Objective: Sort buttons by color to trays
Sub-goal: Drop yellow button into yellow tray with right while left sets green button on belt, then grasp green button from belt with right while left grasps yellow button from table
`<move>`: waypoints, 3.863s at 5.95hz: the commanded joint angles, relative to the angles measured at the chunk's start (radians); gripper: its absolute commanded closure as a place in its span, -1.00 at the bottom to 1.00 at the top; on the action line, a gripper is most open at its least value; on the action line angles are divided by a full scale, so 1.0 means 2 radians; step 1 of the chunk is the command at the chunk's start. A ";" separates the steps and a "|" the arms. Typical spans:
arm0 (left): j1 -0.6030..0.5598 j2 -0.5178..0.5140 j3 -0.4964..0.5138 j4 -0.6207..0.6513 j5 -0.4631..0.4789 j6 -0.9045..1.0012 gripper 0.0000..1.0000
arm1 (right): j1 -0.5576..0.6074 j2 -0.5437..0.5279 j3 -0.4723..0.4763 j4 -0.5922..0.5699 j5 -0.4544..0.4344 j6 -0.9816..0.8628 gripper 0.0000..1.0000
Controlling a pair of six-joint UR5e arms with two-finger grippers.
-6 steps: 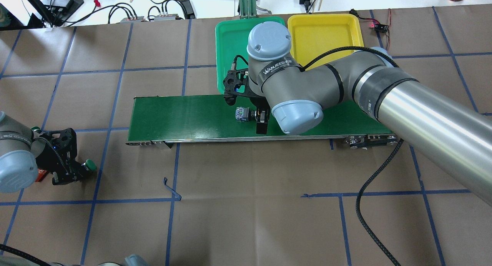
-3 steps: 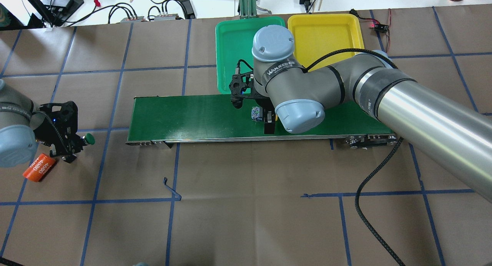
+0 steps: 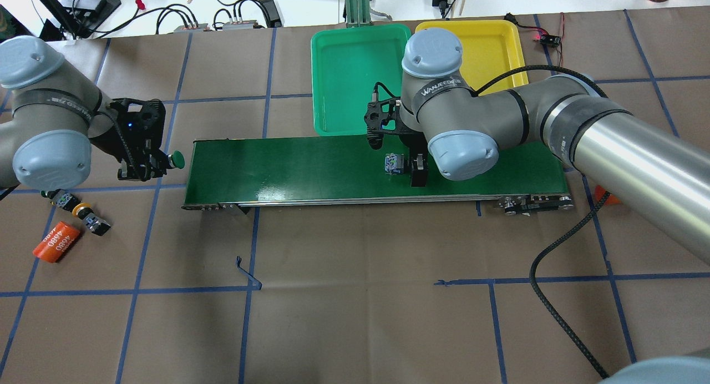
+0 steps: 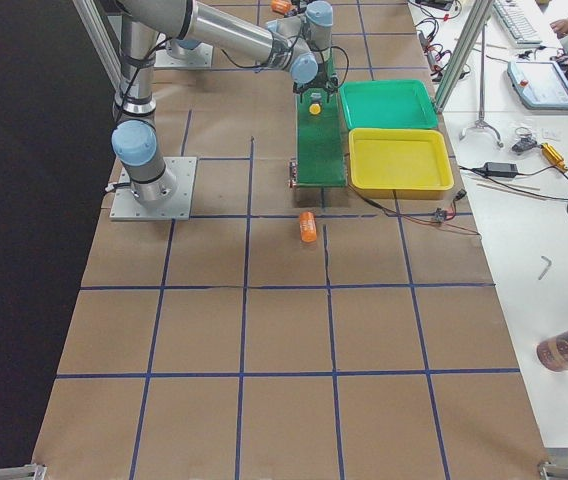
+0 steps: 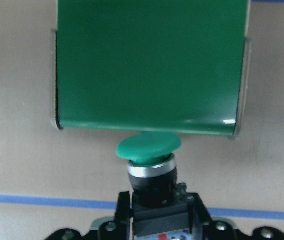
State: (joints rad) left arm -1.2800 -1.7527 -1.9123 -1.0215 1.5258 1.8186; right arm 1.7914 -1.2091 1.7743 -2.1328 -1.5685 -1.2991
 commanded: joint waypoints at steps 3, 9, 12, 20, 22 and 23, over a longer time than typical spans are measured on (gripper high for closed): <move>-0.097 -0.017 0.001 0.005 0.001 -0.093 0.83 | -0.039 -0.005 0.011 0.001 -0.028 -0.045 0.68; 0.007 0.000 0.004 -0.003 0.005 -0.101 -0.96 | -0.107 0.072 -0.109 -0.091 -0.033 -0.140 0.79; 0.156 0.005 0.002 -0.003 0.005 -0.095 -0.96 | -0.136 0.089 -0.126 -0.089 0.042 -0.136 -1.00; 0.221 -0.018 -0.076 0.030 0.038 0.437 -0.94 | 0.060 -0.011 -0.087 0.106 -0.002 0.126 -1.00; 0.221 -0.052 -0.079 0.078 0.019 0.440 -0.93 | 0.081 0.004 -0.060 0.030 0.001 0.091 -1.00; 0.221 -0.059 -0.078 0.092 0.018 0.440 -0.83 | 0.078 0.012 -0.038 -0.018 -0.003 0.011 -1.00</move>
State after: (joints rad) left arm -0.8379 -1.8519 -2.0690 -0.8690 1.5661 2.6970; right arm 1.9460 -1.2003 1.6608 -2.0832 -1.5697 -1.1579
